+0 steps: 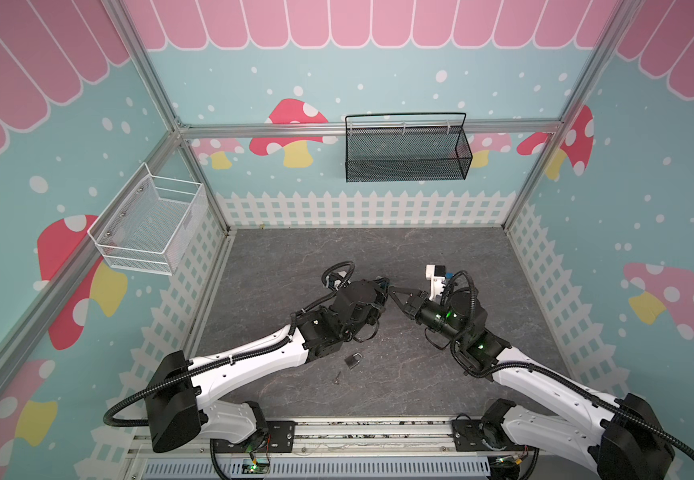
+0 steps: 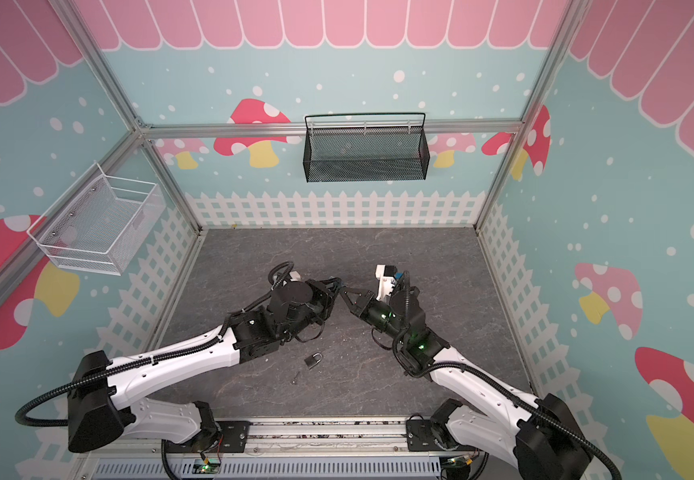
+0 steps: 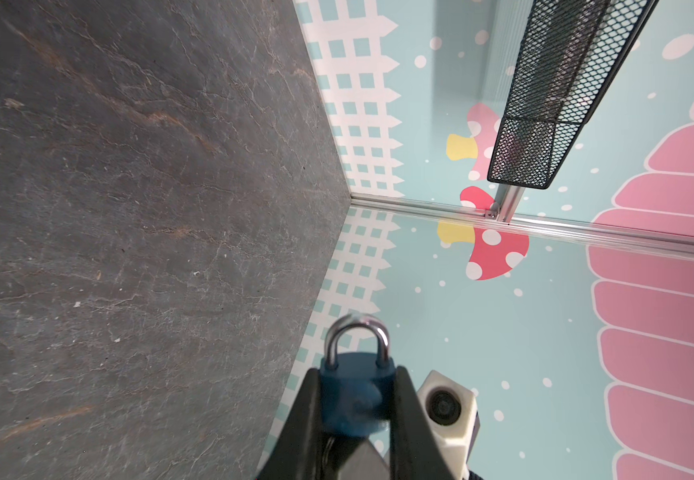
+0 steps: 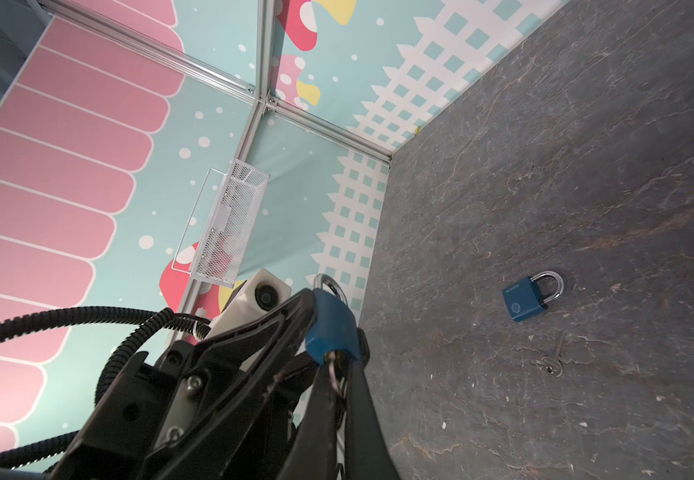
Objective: Unlock with the key
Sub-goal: 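Push the key into the padlock keyhole with the right gripper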
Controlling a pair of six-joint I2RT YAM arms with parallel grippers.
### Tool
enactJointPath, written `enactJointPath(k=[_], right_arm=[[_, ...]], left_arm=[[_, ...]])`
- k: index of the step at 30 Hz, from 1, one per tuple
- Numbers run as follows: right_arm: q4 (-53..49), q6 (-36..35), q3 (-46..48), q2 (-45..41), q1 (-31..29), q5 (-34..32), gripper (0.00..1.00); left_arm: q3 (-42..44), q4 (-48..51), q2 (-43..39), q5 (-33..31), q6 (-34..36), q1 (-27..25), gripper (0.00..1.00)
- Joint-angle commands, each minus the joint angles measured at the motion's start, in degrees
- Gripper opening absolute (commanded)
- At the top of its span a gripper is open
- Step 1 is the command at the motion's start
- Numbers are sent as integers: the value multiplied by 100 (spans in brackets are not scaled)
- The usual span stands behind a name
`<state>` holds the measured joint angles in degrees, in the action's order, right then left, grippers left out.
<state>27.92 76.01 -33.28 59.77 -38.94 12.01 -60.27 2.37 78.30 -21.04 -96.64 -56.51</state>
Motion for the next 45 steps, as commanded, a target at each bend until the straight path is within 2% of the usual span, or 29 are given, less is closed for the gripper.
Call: enactJointPath(k=[1,5,12,18,20,23,32,34,37,40,45], right_arm=[[1528,352,-62,-285,-255,986,0],[1697,748,122,-349,-255,822,0],[1682,725,58,-342,-255,720,0],[1100,138,-21,-479,-250,572,0],[708,-152,-21,-619,-255,387,5],[144,-596,-15,-825,-252,62,17],[-974,-1684,-37,-1307,-254,-387,49],[-1224,-1964,-115,-1410,-246,-427,55],[-1912,-2465,-438,-1451,-237,-466,61],[-2676,-2976,-856,-1369,-213,-463,66],[-3792,-3749,-1626,-1012,-187,-310,72]], left_arm=[[200,-145,197,695,-96,-259,0],[249,-314,172,517,-65,-257,0],[299,-691,210,406,-7,-263,0],[173,-254,135,346,108,-246,0],[93,-36,102,345,185,-237,0],[14,302,48,352,284,-191,0],[-7,1183,-266,446,806,125,0],[-18,1410,-355,577,1145,264,0],[-58,1750,-563,667,2029,471,0],[-101,2134,-790,360,3249,527,0],[214,1738,-1100,155,5709,527,0]])
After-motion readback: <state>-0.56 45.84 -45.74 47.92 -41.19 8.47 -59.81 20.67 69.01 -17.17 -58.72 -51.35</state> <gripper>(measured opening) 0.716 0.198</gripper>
